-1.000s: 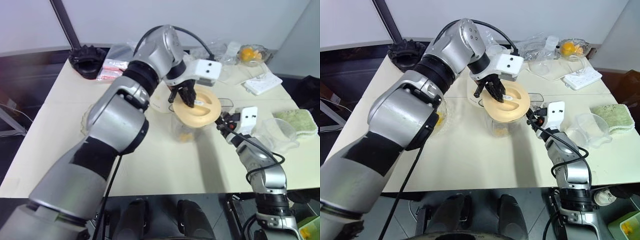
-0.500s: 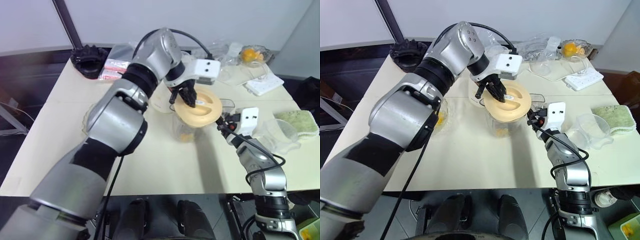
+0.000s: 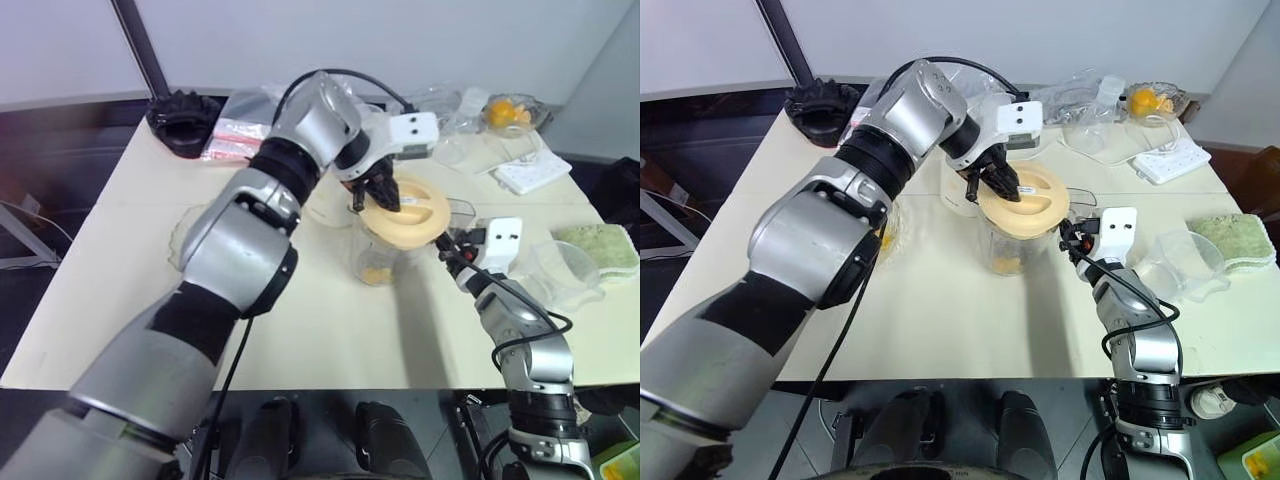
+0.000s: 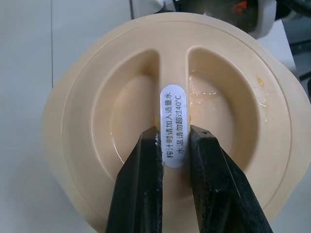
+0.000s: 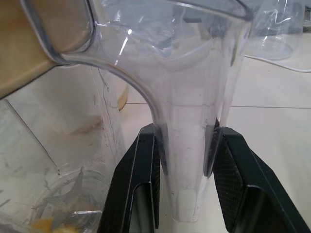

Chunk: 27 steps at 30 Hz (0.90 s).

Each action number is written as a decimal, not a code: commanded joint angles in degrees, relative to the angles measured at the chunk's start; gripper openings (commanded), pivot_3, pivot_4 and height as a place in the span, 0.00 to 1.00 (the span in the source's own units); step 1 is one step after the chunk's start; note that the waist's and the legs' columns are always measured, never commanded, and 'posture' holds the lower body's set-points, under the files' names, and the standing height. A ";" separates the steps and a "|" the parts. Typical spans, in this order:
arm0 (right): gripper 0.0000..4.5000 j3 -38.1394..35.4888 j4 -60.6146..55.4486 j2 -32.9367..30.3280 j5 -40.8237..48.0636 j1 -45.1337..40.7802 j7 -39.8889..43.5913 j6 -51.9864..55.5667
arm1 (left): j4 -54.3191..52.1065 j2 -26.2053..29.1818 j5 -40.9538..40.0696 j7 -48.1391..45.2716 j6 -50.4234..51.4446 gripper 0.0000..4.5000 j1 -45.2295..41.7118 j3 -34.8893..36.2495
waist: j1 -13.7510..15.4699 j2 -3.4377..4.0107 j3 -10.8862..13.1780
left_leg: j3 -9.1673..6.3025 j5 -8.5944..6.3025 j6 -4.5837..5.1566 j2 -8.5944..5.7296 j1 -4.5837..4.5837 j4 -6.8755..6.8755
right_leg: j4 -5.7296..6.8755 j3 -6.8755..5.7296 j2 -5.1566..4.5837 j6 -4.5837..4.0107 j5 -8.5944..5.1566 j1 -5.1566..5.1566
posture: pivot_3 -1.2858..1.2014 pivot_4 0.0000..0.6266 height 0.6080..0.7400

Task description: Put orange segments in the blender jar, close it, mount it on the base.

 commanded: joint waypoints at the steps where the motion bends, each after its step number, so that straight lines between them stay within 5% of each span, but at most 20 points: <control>1: 0.21 -0.04 -5.27 0.76 1.73 -1.61 1.72 -2.57 | 2.85 -3.20 0.71 3.80 4.00 0.05 5.04 -1.58 | 0.03 0.00 0.00 | -0.01 -0.01 0.00 -0.02 0.05 0.00 | -0.03 -0.01 -0.02 -0.01 -0.01 0.07 | 0.52 0.24 1.00; 27: 0.21 -0.43 -5.33 0.76 1.66 -1.75 2.55 -2.60 | -5.64 -3.77 0.38 4.80 10.68 0.05 13.18 -4.40 | 0.67 0.14 -0.62 | -0.17 -0.07 0.00 -0.31 0.56 -0.03 | -0.23 -0.25 -0.51 0.00 -0.27 0.78 | 0.52 0.24 1.00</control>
